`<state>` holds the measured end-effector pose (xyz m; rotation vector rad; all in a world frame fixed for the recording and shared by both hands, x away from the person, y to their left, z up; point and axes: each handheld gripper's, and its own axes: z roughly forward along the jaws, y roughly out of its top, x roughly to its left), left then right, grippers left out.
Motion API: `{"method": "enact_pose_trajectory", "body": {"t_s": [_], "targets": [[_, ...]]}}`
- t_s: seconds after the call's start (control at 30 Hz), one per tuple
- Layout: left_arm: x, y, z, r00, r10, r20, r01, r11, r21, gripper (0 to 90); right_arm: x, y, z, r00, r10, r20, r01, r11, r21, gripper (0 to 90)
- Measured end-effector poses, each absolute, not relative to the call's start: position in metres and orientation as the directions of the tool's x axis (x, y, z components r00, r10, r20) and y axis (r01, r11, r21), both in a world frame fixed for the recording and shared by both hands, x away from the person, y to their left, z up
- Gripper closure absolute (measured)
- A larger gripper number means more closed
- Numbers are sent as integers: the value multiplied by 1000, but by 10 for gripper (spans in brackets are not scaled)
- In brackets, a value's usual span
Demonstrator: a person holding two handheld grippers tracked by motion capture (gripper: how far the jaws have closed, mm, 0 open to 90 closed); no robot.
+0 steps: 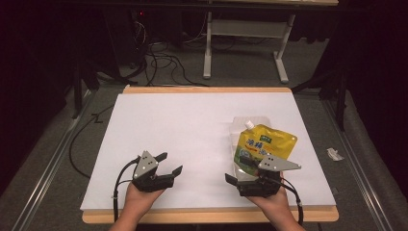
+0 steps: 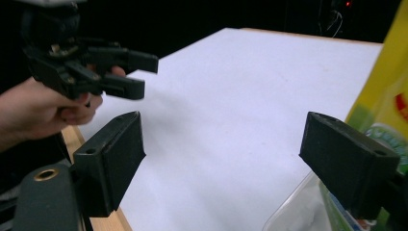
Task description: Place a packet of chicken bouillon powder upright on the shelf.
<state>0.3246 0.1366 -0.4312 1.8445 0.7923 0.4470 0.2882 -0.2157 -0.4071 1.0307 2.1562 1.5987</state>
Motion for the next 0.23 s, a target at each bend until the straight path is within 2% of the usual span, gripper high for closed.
{"method": "enact_pose_trajectory", "body": {"t_s": [0.23], "targets": [[324,137,-431,717,695,-55,315,-253,915,278,288,-219,-407,-707,680,196,379,131,916,157]]}}
